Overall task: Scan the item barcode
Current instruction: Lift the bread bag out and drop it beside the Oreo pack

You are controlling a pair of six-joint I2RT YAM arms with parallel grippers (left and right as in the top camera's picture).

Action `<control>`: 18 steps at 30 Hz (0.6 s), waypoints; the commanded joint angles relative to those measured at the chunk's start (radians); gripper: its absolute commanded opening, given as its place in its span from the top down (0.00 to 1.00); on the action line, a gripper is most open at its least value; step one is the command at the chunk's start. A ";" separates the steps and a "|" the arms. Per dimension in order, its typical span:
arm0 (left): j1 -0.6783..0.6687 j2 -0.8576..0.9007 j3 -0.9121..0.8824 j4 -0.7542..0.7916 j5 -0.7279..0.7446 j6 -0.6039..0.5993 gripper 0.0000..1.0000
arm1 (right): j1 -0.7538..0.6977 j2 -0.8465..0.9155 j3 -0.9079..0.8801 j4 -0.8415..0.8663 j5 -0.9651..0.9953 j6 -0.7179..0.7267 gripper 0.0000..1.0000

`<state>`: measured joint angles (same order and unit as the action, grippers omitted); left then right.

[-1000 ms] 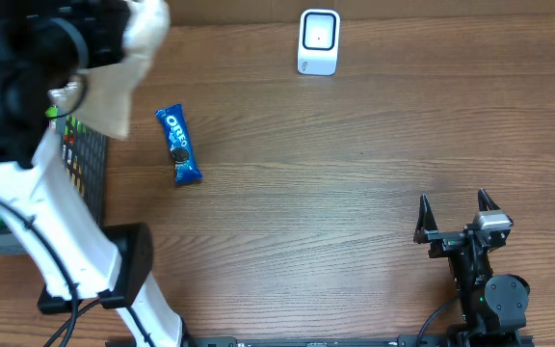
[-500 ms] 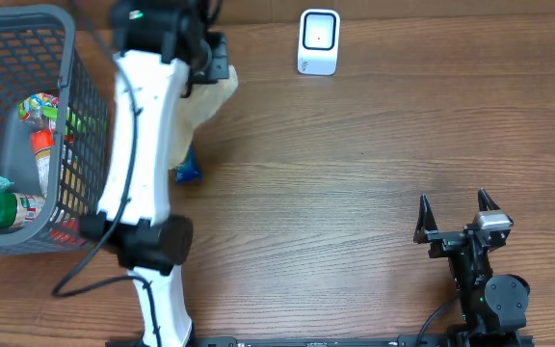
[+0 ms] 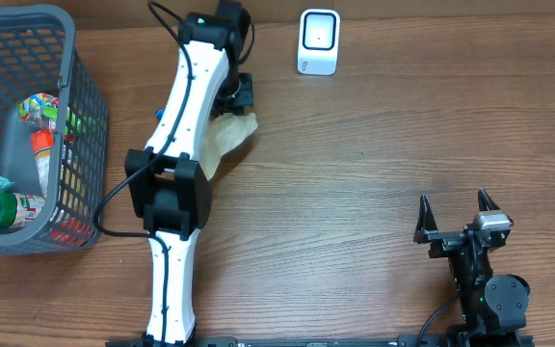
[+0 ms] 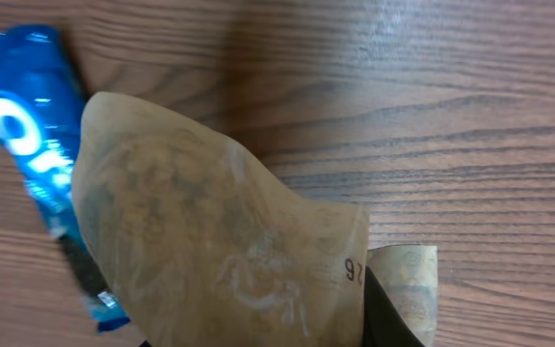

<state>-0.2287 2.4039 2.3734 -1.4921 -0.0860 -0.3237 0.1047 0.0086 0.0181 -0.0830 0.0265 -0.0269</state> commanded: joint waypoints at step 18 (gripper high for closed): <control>-0.013 -0.060 0.240 -0.125 0.076 0.074 0.46 | -0.001 -0.006 -0.010 0.004 0.006 -0.007 0.00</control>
<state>-0.2424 2.4142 2.5080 -1.5894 -0.0196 -0.2836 0.1047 0.0086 0.0181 -0.0830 0.0261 -0.0269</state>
